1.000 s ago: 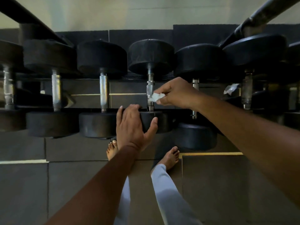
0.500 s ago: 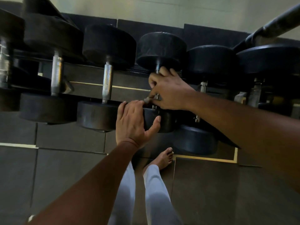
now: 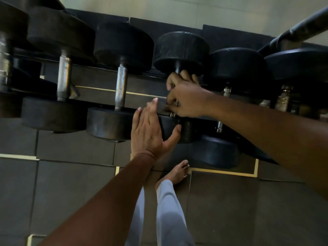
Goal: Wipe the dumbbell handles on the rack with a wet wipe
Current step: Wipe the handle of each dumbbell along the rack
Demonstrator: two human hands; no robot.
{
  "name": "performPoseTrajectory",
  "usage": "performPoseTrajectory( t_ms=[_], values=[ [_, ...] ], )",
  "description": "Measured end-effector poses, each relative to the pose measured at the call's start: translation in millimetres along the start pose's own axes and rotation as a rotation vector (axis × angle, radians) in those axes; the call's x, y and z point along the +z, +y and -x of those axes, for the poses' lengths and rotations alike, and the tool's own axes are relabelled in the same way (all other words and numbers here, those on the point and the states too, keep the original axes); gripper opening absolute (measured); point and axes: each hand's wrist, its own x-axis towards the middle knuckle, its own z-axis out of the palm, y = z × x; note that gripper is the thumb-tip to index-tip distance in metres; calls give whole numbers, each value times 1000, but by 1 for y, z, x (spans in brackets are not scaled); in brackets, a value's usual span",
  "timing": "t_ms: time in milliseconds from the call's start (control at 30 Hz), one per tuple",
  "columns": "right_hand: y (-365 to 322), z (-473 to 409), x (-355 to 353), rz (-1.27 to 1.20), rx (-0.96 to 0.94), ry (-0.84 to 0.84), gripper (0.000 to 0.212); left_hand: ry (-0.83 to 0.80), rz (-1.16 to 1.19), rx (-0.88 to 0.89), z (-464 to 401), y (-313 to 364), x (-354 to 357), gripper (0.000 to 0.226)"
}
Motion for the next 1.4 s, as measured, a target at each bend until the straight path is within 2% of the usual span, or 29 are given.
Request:
performPoseTrajectory(
  t_ms=[133,200,333,400,567,700,833,1100,1233,1333,1400],
  values=[
    [23,25,13,-186,97,10,12,21,17,-3,0,1,-2,93],
    [30,33,25,-331,210,-25,6,12,14,-10,0,0,-2,92],
    [35,40,44,-670,415,-42,6,11,14,-13,0,-2,1,85],
    [36,39,49,-768,443,-35,14,11,18,-10,1,-1,2,81],
    [35,22,59,-841,475,-32,18,15,1,-10,1,-2,3,75],
    [36,28,48,-902,500,-146,13,31,-1,-7,1,-2,3,72],
    [33,30,53,-1056,516,-117,15,30,1,1,1,-1,2,72],
    [37,25,57,-1070,551,-9,11,16,8,-11,1,-2,3,70],
    [27,40,42,-1119,472,180,20,20,30,-5,1,-1,2,67],
    [15,32,41,-876,381,376,24,17,30,-7,1,-2,2,69],
    [9,27,42,-724,297,347,27,12,38,-9,1,-2,3,70]
  ],
)
